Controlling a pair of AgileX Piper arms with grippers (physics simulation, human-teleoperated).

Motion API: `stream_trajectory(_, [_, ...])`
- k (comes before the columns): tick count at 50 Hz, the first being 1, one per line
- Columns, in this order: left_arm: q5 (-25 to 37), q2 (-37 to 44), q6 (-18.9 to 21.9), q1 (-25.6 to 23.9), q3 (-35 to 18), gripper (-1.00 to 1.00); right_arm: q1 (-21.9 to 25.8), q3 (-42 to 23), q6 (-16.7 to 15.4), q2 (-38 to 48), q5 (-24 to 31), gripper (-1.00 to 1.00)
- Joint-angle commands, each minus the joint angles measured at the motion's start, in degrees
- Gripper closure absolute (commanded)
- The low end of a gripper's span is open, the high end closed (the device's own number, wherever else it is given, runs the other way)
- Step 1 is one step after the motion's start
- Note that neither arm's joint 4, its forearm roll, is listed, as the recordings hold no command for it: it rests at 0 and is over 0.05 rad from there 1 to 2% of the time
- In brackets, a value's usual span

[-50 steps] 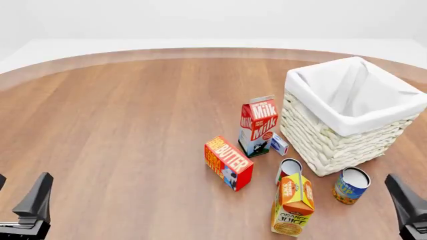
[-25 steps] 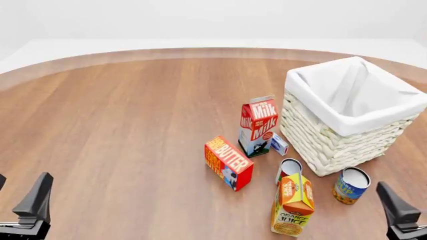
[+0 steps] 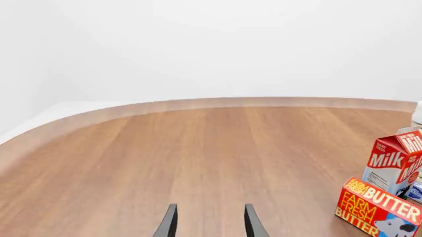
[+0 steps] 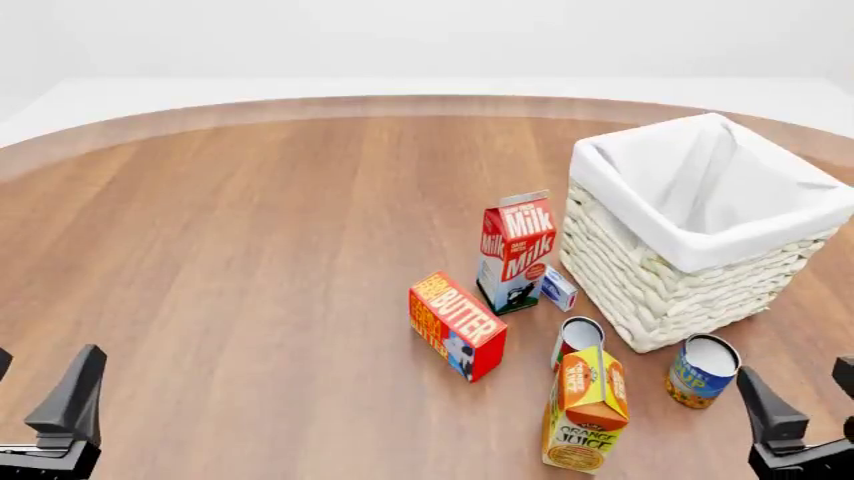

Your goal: Pick up the alphabet soup, and put it in the basket.

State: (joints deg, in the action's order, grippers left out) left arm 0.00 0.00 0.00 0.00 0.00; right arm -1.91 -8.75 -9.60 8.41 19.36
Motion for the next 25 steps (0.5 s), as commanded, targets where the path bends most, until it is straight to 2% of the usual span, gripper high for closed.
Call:
stream_trajectory(1, [0.00, 0.00, 0.00, 0.00, 0.00, -1.00, -1.00, 2.60, -0.22, 2.77, -4.61, -1.00])
stream_trajectory(11, [0.00, 0.00, 0.00, 0.00, 0.00, -1.00, -1.40, 4.24, 0.20, 5.19, -8.11, -1.00])
stream_trajectory(22, [0.00, 0.00, 0.00, 0.00, 0.00, -1.00, -1.36, 6.12, 1.16, 10.81, -14.98, -1.00])
stream_trajectory(24, [0.00, 0.00, 0.00, 0.00, 0.00, -1.00, -0.93, 6.20, 2.88, 11.47, -15.62, -1.00])
stream_trajectory(25, [0.00, 0.00, 0.00, 0.00, 0.00, -1.00, -0.87, 6.35, 2.70, 11.68, -15.95, -1.00])
